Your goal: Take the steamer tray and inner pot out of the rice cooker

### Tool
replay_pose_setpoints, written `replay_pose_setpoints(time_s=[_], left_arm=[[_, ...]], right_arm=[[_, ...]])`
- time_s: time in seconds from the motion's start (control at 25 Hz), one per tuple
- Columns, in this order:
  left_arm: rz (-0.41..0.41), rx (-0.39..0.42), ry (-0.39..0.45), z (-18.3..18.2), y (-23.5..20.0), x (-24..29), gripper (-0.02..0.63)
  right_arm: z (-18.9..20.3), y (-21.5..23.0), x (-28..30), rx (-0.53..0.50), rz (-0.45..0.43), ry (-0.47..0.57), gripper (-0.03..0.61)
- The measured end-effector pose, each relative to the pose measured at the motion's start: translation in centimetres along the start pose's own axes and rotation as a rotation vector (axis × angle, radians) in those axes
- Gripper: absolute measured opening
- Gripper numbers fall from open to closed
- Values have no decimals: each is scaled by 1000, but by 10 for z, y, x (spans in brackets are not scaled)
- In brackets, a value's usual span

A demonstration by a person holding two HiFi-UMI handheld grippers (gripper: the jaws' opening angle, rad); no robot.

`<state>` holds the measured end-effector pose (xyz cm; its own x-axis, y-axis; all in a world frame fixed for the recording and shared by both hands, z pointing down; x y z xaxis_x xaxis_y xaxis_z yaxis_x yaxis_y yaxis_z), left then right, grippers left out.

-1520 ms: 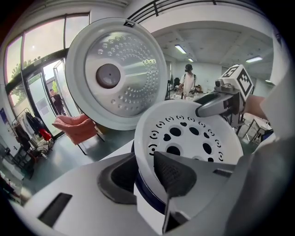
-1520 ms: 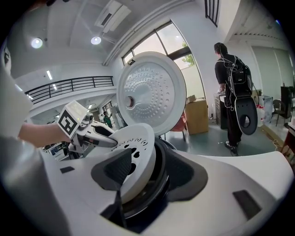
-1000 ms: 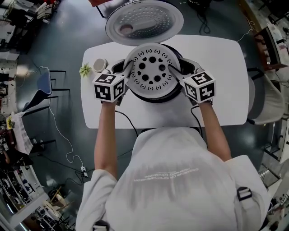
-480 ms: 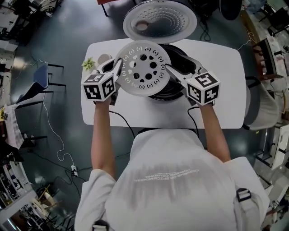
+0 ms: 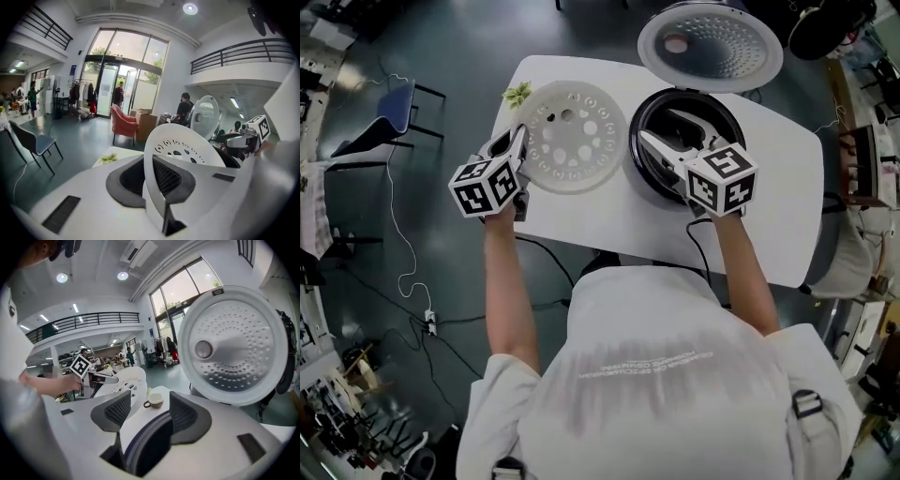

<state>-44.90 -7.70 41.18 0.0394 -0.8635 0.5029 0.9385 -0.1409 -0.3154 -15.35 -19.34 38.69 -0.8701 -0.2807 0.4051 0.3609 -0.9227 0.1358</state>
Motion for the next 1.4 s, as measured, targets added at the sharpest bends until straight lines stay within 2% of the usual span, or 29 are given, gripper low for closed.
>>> replay_pose_setpoints(time_s=[0.24, 0.44, 0.6, 0.76, 0.96, 1.24, 1.4], left_arm=[[-134, -126, 10, 31, -78, -47, 38], [-206, -168, -7, 54, -130, -67, 38], [-250, -197, -48, 74, -166, -62, 40], [-272, -233, -113, 96, -195, -43, 40], [-262, -270, -177, 118, -213, -12, 40], [-263, -268, -218, 123, -230, 23, 40], [-269, -235, -254, 126, -232, 35, 40]], right_arm=[[-5, -36, 69, -4, -93, -41, 270], [-5, -67, 120, 1, -144, -73, 270], [5, -85, 152, -7, -174, -121, 270], [15, -89, 174, 5, -178, -167, 270], [21, -85, 186, 22, -159, -207, 270], [25, -78, 201, 31, -146, -243, 270], [28, -71, 203, 47, -132, -260, 270]])
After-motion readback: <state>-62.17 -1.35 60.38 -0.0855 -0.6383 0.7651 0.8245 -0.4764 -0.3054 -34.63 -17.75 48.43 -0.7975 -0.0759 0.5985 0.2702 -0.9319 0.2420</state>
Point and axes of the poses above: the fingertips, and each gripper's own axes: x forward along the fingers, y to its right, z out of its underside, the point moved 7 cm from there along -x, backward along the fingers, and after that the axes turned 6 degrees about -x, right-handed, at the moved point
